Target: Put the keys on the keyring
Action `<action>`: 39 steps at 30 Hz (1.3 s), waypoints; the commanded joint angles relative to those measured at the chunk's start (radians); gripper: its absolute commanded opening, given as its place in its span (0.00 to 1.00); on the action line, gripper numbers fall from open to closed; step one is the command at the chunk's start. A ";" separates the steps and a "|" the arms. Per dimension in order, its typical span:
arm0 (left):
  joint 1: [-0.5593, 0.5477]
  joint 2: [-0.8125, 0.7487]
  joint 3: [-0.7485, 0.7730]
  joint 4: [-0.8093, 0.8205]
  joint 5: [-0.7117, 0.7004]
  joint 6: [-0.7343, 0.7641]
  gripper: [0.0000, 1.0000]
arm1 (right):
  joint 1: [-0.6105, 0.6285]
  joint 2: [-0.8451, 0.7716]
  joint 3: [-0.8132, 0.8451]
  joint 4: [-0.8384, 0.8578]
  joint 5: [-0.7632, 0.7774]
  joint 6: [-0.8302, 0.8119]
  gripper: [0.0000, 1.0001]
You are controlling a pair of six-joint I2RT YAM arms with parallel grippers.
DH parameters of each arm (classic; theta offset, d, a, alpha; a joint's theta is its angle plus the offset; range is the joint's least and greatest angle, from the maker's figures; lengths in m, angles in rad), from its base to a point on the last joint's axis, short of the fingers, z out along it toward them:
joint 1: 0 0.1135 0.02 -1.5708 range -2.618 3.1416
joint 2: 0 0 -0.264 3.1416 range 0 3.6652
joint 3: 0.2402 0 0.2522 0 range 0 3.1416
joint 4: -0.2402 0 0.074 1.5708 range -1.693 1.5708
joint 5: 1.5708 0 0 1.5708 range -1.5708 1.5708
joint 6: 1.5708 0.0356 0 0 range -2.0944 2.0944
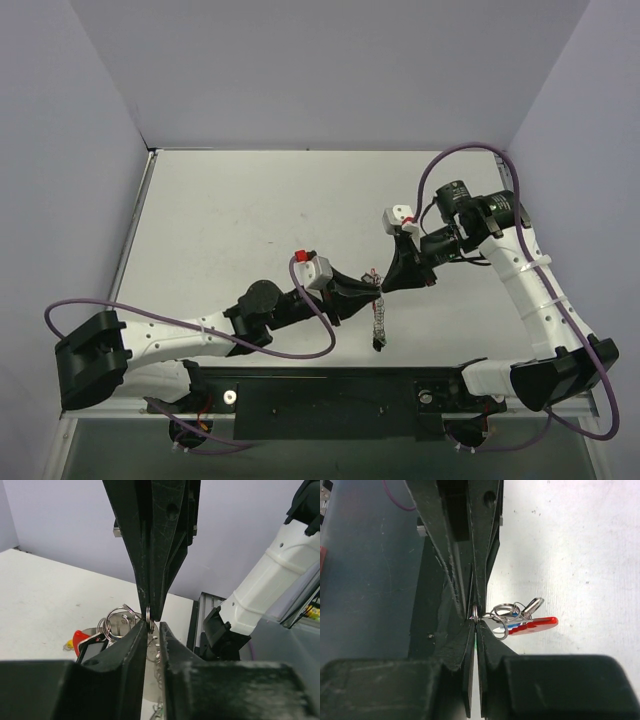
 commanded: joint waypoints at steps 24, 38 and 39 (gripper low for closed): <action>0.057 -0.047 0.136 -0.385 0.087 0.250 0.62 | 0.229 0.089 0.154 -0.008 0.490 0.462 0.00; 0.060 0.009 0.146 -0.265 0.158 0.261 0.40 | 0.226 0.096 0.156 -0.035 0.435 0.414 0.00; 0.060 0.020 0.150 -0.259 0.159 0.231 0.38 | 0.227 0.096 0.157 -0.037 0.432 0.411 0.00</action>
